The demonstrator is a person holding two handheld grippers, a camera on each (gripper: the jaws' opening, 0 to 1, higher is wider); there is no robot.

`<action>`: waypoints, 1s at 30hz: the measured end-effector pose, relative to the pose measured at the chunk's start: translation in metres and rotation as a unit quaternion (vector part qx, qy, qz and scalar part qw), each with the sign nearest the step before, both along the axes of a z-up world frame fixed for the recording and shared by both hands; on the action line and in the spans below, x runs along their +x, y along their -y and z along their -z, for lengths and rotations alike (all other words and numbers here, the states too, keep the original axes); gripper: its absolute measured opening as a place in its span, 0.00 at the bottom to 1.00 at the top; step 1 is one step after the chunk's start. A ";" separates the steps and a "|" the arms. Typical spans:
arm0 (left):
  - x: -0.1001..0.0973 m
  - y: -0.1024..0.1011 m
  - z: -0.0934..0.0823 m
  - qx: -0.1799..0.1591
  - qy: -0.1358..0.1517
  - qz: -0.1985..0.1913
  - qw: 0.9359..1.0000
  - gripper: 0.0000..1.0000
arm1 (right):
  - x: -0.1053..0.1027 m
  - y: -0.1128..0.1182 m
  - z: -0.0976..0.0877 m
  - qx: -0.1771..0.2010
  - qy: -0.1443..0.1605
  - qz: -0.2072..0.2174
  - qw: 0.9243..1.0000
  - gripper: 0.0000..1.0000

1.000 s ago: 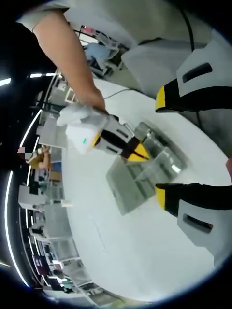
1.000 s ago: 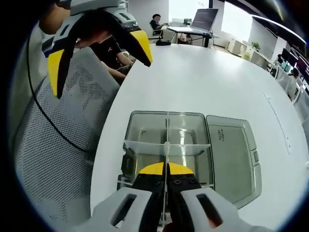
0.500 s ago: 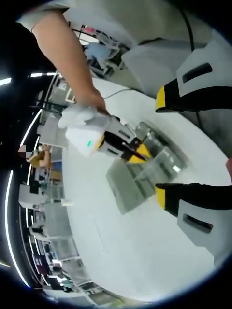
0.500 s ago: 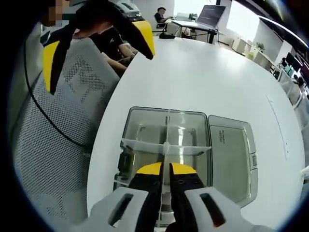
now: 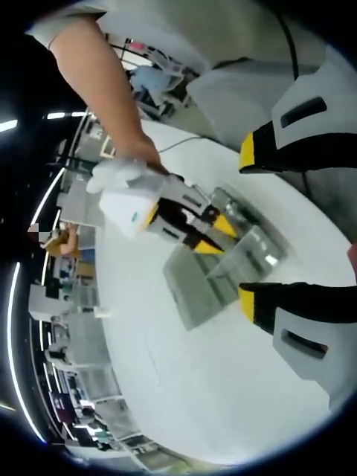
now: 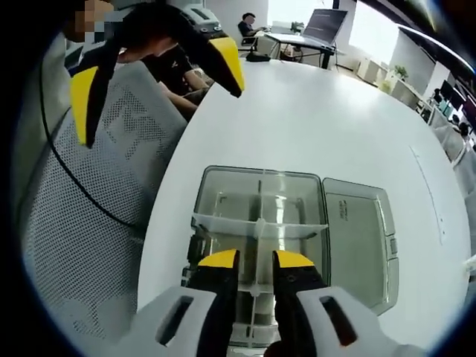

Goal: Insert the divider into the dual guide fixture by aligning both edges with the guide slots and pushing it downward to the bottom, including one-sided entry, uneven engagement, binding, and posture correction.

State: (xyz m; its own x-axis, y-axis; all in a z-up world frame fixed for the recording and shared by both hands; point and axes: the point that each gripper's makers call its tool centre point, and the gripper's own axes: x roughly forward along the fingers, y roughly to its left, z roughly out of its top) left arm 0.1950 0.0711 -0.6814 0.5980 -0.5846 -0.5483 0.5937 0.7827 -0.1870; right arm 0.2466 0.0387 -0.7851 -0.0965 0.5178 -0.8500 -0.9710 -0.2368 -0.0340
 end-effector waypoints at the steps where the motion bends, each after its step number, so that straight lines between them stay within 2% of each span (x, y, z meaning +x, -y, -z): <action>1: 0.000 0.000 0.000 0.000 -0.001 0.000 1.000 0.58 | 0.000 0.000 0.000 0.002 0.000 0.003 1.000 0.16; 19: -0.001 -0.003 0.007 0.006 -0.004 0.009 1.000 0.59 | -0.002 0.004 -0.014 0.055 -0.020 0.064 0.996 0.33; 23: -0.001 -0.003 0.009 0.007 -0.005 0.010 1.000 0.59 | 0.002 0.002 -0.021 0.078 -0.024 0.099 0.992 0.36; 30: -0.003 -0.005 0.011 0.011 -0.005 0.010 1.000 0.61 | -0.001 0.005 -0.027 0.095 -0.033 0.133 0.986 0.42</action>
